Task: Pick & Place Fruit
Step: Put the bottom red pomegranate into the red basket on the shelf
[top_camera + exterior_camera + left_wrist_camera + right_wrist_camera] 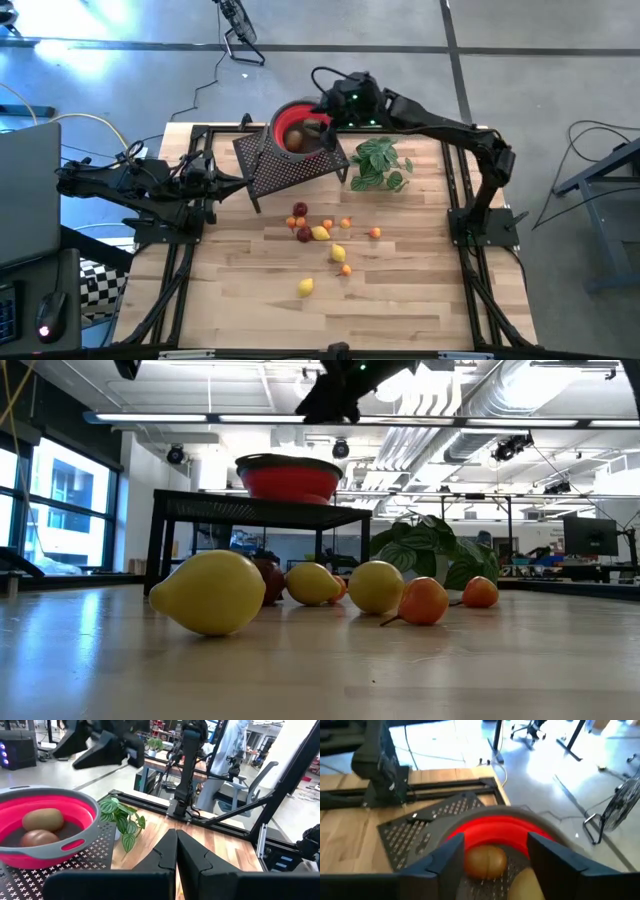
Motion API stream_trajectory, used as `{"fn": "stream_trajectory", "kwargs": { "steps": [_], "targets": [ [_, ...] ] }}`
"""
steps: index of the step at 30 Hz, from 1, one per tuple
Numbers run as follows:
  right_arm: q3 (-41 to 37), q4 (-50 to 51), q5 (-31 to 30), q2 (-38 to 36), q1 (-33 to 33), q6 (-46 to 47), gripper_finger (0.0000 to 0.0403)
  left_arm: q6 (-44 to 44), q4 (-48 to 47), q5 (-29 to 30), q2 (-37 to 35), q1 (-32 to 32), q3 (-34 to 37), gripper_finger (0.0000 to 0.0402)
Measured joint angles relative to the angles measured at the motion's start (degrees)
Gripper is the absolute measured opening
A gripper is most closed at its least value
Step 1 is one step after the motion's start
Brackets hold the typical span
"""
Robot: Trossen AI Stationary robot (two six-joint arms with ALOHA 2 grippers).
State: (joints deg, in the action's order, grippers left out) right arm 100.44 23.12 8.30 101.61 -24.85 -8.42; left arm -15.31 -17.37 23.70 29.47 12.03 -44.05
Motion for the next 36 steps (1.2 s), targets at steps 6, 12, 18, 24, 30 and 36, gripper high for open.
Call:
{"fn": "stream_trajectory", "kwargs": {
  "steps": [6,12,18,24,30,36],
  "targets": [
    [0.0,6.2,-0.5,-3.7,-0.4,-1.5,0.0112,0.0,-0.4,-0.4,0.0,0.0,0.0,0.0],
    [0.0,10.9,-6.0,-6.6,-0.4,-1.4,0.0067,0.0,-0.4,-2.3,0.0,0.0,0.0,0.0],
    [0.0,14.8,-6.4,-7.3,-0.8,-1.3,0.0053,0.0,-0.3,-2.3,0.0,0.0,0.0,0.0],
    [0.0,20.7,-0.6,-7.4,-2.1,2.2,0.005,0.0,-0.3,-2.3,0.0,0.0,0.0,0.0],
    [-0.4,19.6,4.6,-9.3,-3.8,4.2,0.005,0.0,-0.3,-2.1,0.0,0.0,0.0,0.0],
    [-12.3,6.9,1.6,-17.0,-4.2,7.7,0.005,0.0,-0.3,-2.1,0.0,0.0,0.0,0.0]
  ]
}}
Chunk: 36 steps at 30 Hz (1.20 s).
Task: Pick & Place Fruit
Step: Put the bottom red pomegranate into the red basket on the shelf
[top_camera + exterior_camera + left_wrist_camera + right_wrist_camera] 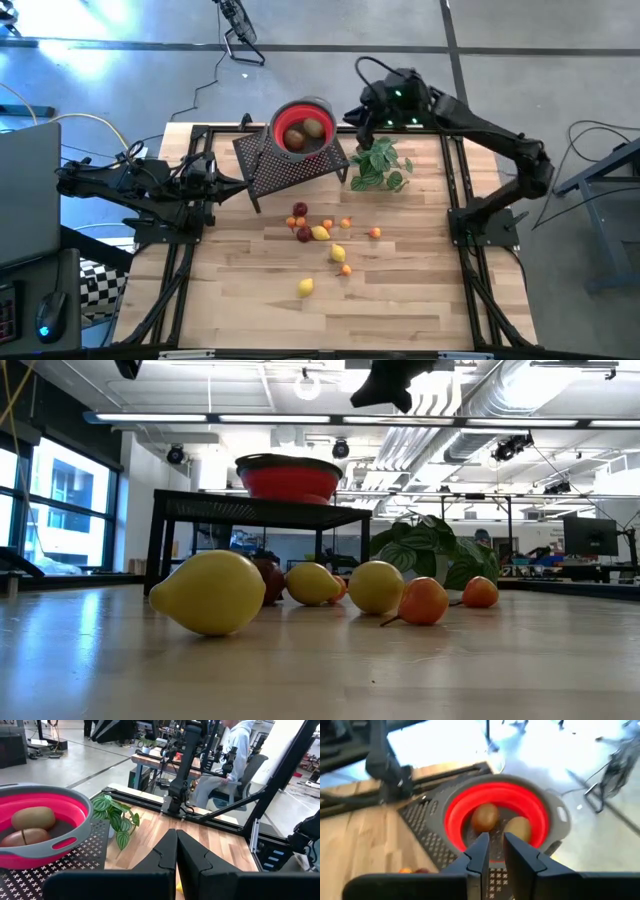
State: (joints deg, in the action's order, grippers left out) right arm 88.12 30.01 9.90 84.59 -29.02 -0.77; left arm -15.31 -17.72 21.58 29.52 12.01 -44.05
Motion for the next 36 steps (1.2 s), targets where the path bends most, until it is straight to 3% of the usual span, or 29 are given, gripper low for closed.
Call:
{"fn": "stream_trajectory", "kwargs": {
  "steps": [6,14,22,28,36],
  "targets": [
    [-18.6,-18.3,-2.4,-10.0,-0.8,5.4,0.005,-0.1,0.5,0.1,0.7,0.0,0.0,0.0],
    [-32.5,-26.1,-2.5,-20.1,-2.4,13.8,0.005,-0.1,6.8,0.2,3.6,0.0,0.0,0.0],
    [-36.8,-26.1,-5.8,-27.0,-2.6,19.3,0.005,0.0,12.0,0.2,8.3,0.0,0.0,0.0],
    [-36.8,-24.6,-5.8,-31.1,-2.6,17.5,0.005,-2.8,14.3,1.6,12.0,0.0,0.0,0.0],
    [-36.8,-17.1,0.1,-33.8,-4.1,17.3,0.005,-4.7,13.0,4.6,18.2,0.0,0.0,0.0]
  ]
}}
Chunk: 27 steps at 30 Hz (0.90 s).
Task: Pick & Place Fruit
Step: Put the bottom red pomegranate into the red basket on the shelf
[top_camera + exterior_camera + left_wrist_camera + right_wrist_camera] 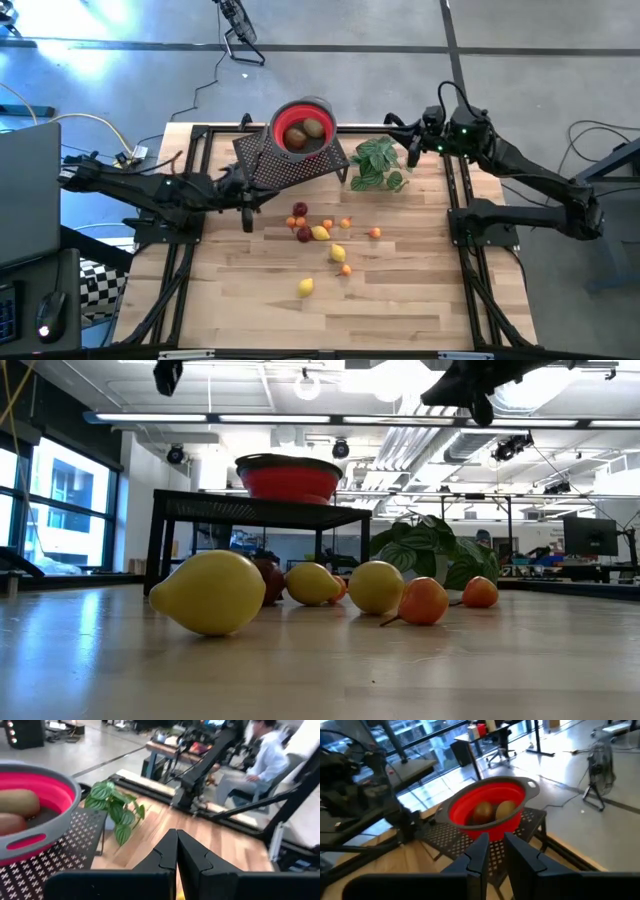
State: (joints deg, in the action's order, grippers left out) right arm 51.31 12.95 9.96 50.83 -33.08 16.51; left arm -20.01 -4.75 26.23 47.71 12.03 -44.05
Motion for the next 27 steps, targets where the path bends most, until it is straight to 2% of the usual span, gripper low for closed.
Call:
{"fn": "stream_trajectory", "kwargs": {
  "steps": [8,15,21,27],
  "targets": [
    [0.0,0.6,1.5,0.1,0.0,-0.2,0.005,-2.8,-0.1,0.7,4.3,0.0,0.0,0.0],
    [0.0,0.7,-4.4,0.2,0.0,-1.8,0.005,-8.6,-1.0,2.0,11.2,0.0,0.0,0.0],
    [0.0,0.8,-5.1,0.2,0.0,-1.8,0.005,-12.7,-0.9,1.7,16.7,0.0,0.0,0.0],
    [0.0,1.4,-6.9,0.2,0.0,-4.4,0.005,-15.3,-4.7,-0.1,17.9,0.0,-1.8,0.0]
  ]
}}
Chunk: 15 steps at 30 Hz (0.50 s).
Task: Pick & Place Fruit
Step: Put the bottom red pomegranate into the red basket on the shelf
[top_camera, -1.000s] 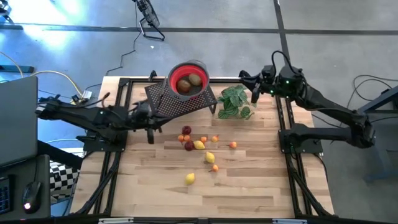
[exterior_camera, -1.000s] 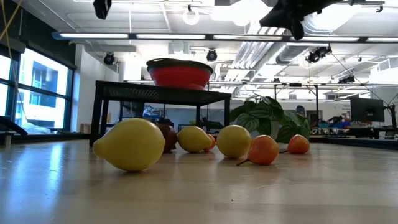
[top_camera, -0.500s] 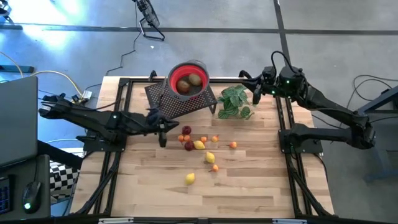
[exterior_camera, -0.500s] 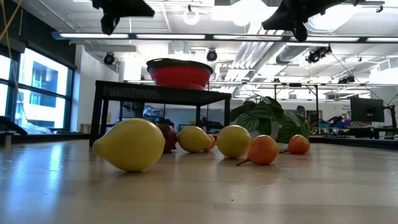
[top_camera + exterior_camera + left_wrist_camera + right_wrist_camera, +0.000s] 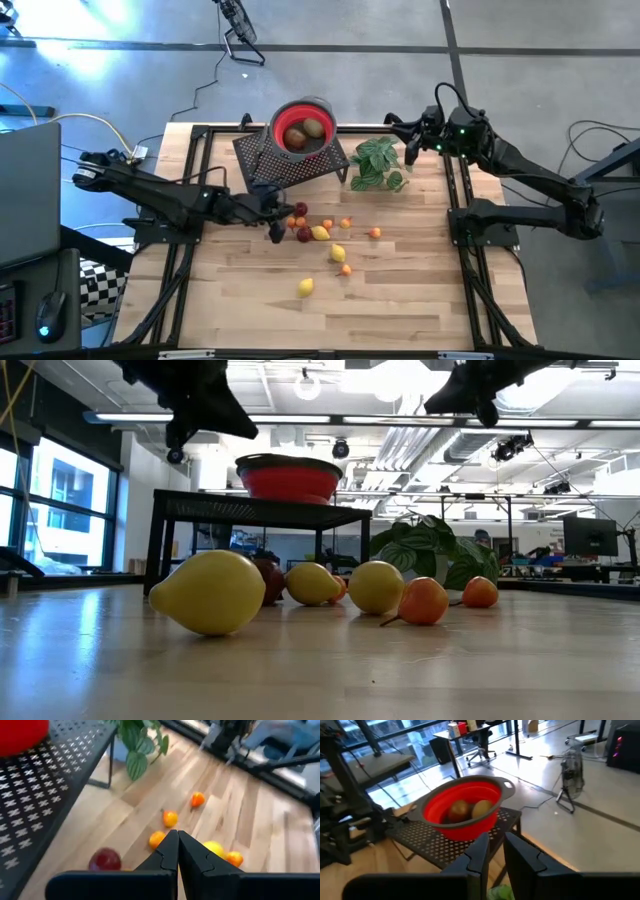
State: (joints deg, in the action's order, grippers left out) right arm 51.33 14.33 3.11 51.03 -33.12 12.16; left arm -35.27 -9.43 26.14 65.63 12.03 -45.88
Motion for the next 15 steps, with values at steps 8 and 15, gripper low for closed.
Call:
{"fn": "stream_trajectory", "kwargs": {
  "steps": [8,15],
  "targets": [
    [0.0,0.6,-3.1,0.0,0.0,-0.7,0.005,-5.9,-16.3,0.6,0.1,0.1,-6.9,0.0],
    [0.0,0.5,-3.2,0.0,0.0,-2.5,0.005,-14.1,-17.2,3.0,4.6,5.7,-7.0,0.0]
  ]
}}
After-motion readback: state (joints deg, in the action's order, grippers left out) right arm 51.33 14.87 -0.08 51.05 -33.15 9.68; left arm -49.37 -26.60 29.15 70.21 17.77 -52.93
